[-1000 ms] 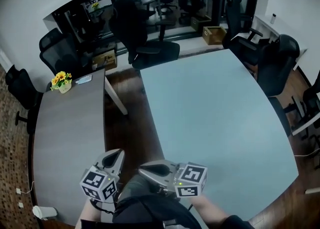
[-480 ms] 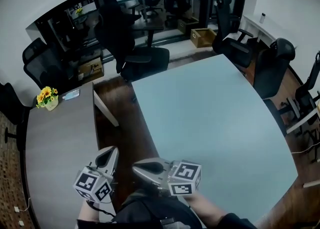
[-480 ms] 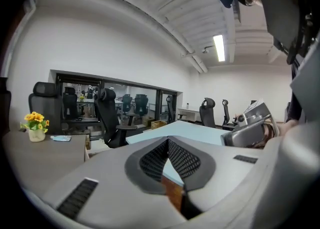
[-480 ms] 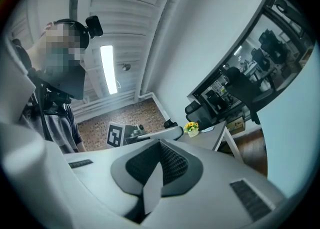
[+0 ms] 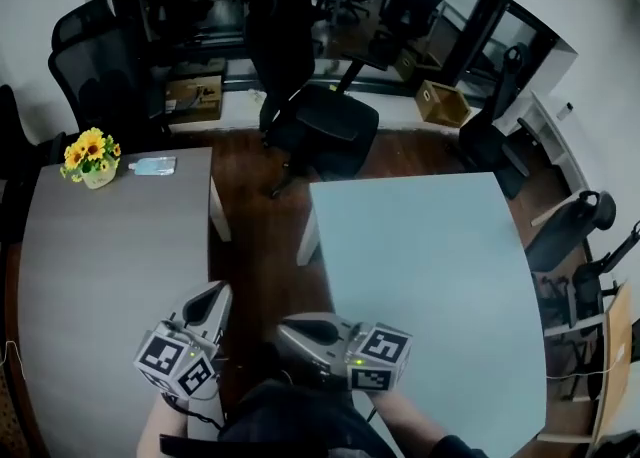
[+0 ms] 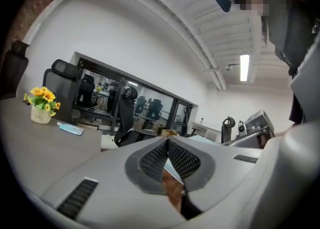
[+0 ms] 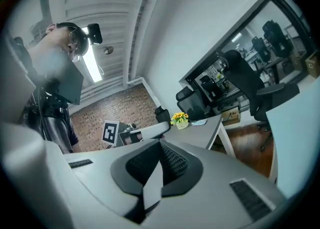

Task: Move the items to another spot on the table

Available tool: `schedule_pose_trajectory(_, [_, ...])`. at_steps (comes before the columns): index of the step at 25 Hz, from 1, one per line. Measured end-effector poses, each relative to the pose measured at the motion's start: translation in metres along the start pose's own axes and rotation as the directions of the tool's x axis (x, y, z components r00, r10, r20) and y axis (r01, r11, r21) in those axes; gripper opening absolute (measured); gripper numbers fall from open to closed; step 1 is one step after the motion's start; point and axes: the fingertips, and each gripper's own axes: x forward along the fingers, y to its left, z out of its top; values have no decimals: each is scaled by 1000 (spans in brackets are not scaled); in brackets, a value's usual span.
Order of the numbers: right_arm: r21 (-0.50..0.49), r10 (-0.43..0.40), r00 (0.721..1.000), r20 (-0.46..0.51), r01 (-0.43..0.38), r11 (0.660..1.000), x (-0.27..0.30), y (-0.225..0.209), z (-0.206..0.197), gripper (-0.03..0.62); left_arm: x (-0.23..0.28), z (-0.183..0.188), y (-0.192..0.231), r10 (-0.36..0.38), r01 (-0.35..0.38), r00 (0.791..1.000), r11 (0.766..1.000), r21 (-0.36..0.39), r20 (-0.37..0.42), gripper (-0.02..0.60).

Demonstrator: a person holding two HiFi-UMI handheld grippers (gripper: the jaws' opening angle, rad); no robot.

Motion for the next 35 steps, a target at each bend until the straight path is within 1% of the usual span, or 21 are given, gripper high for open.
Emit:
schedule_pose_trajectory(2, [-17,10,999,-40,-11,1000,22,-11,8,-15,3,5,25,28,-27,1000,999,-39,15,9])
schedule_pose_trajectory(4, [-40,34,997,-71,-37,999,41,-16,17,-15,1,6,44,60,-59,998,996,-59,13,9])
schedule_pose_trajectory(8, [-46,81,991,-111,-87,995,73,-26,29,-15,-6,8,76,127,-125,992,987,-98,14,9])
schedule_pose_trajectory(12, [-72,141,979,-145,-152,986,108,-35,45,-15,-4,18,107,181,-179,983,980,-91,16,9])
schedule_pose_trajectory(16, [-39,199,969,-148,-206,978,130,-52,57,-15,8,26,128,231,-228,973,969,-91,23,9])
schedule_pose_trajectory(20, [-34,244,953,-182,-254,967,147,-84,67,-15,31,28,144,272,-273,962,961,-54,-18,9])
schedule_pose_trajectory(24, [7,298,937,-183,-302,953,167,-122,90,-15,62,36,164,331,-333,941,942,-32,-67,9])
schedule_pose_trajectory(28, [53,353,919,-176,-349,935,187,-161,109,-15,90,43,184,387,-390,914,921,2,-120,9])
schedule_pose_trajectory(32, [72,427,884,-191,-421,904,209,-183,122,-15,111,61,197,436,-438,888,899,16,-150,9])
schedule_pose_trajectory(33, [74,444,874,-200,-438,896,214,-186,125,-15,113,63,203,451,-454,880,891,17,-148,9])
schedule_pose_trajectory(35, [81,476,851,-222,-471,879,223,-190,127,-15,112,66,214,494,-496,860,868,18,-131,9])
